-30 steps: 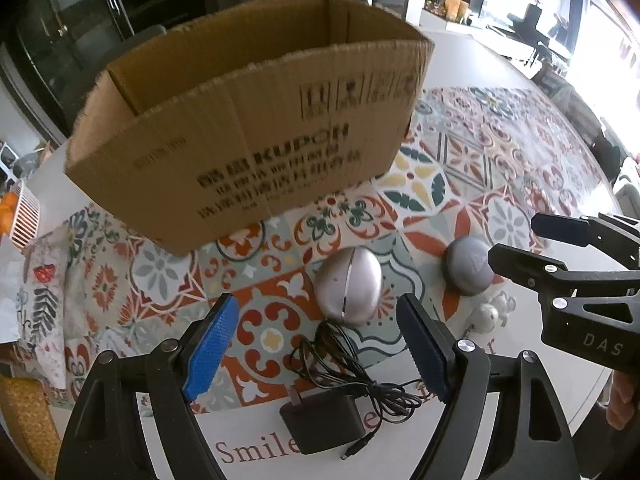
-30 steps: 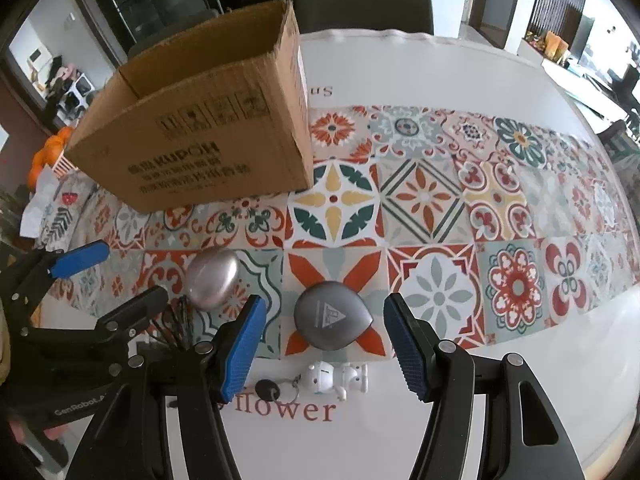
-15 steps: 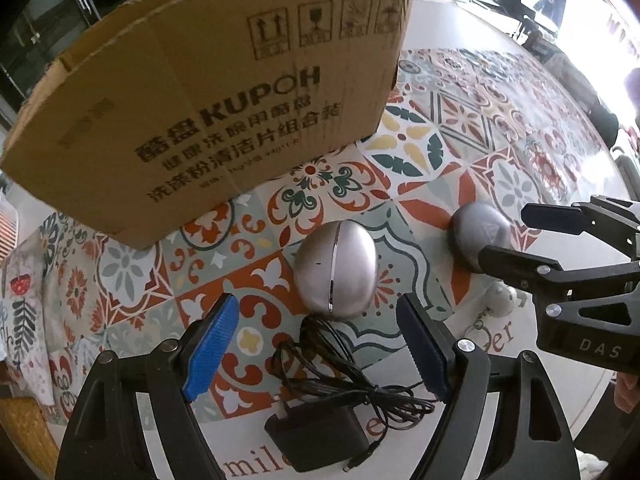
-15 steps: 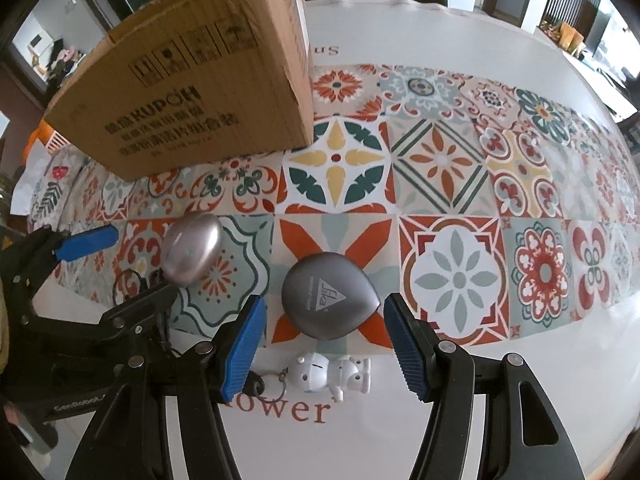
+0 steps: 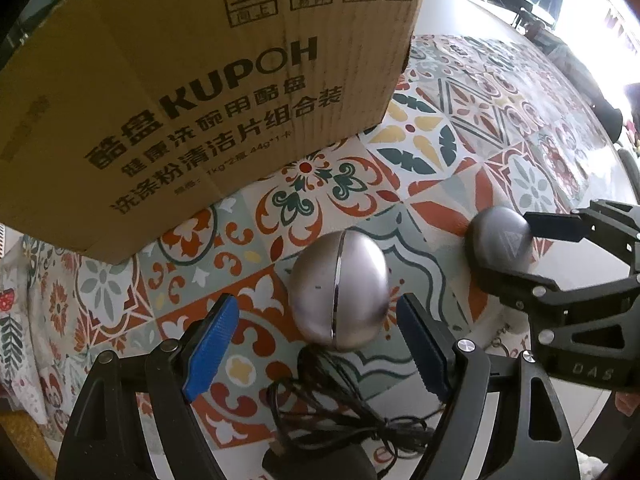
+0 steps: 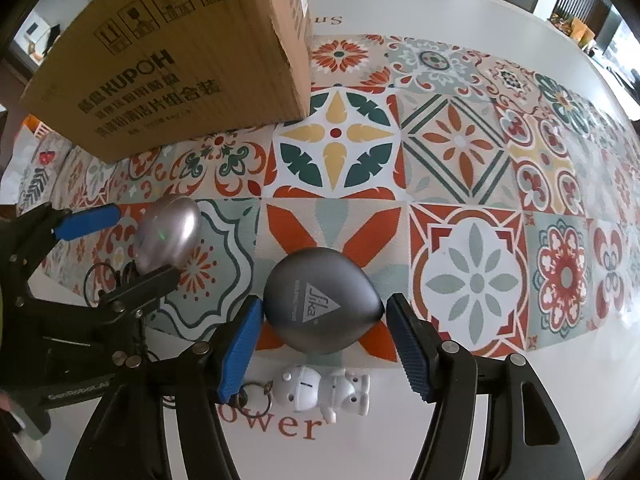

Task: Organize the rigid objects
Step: 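Grasp the silver round speaker with the left gripper while the right grasps the grey round device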

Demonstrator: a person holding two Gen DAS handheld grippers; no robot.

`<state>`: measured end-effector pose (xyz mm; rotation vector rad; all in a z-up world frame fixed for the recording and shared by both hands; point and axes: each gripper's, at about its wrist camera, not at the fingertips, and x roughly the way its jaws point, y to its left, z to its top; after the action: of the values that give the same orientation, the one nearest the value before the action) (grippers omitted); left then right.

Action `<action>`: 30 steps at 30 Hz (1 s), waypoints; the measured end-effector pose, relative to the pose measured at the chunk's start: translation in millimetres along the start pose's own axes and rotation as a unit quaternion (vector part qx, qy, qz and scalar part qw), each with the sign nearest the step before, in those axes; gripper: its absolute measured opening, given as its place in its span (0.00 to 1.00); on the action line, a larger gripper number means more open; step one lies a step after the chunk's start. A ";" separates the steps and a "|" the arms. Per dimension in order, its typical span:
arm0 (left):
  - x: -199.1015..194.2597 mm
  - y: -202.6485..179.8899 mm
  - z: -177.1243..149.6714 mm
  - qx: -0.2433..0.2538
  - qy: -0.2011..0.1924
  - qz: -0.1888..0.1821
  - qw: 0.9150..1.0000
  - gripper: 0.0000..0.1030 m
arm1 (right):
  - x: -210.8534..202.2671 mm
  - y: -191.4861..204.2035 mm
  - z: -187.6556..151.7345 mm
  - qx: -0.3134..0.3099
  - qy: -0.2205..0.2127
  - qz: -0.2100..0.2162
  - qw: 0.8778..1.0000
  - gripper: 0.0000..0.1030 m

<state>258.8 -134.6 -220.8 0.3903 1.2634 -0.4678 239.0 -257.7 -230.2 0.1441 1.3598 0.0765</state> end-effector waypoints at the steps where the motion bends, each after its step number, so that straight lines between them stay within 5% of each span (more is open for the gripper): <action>1: 2.6 0.4 1.4 -0.001 0.002 0.000 1.000 0.78 | 1.0 -0.3 0.6 -0.001 0.000 -0.001 1.000 0.63; 9: 21.4 -6.4 11.7 -0.009 0.007 0.000 1.000 0.76 | 11.7 -2.6 3.9 0.004 -0.001 -0.001 1.000 0.63; 15: 26.4 -12.9 15.5 -0.010 0.003 -0.005 1.000 0.63 | 10.2 -3.3 1.9 0.005 -0.009 0.006 1.000 0.61; 17: 26.9 -16.2 16.5 -0.010 -0.004 -0.002 1.000 0.52 | 10.0 -4.4 0.1 0.008 -0.012 0.009 1.000 0.60; 30: 2.1 -6.2 8.2 -0.032 -0.032 0.000 0.999 0.51 | -3.9 -9.4 -7.3 0.025 -0.035 0.011 0.999 0.60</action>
<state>262.5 -144.4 -220.8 0.3188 1.2135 -0.4349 230.9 -267.1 -229.3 0.2022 1.2915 0.0550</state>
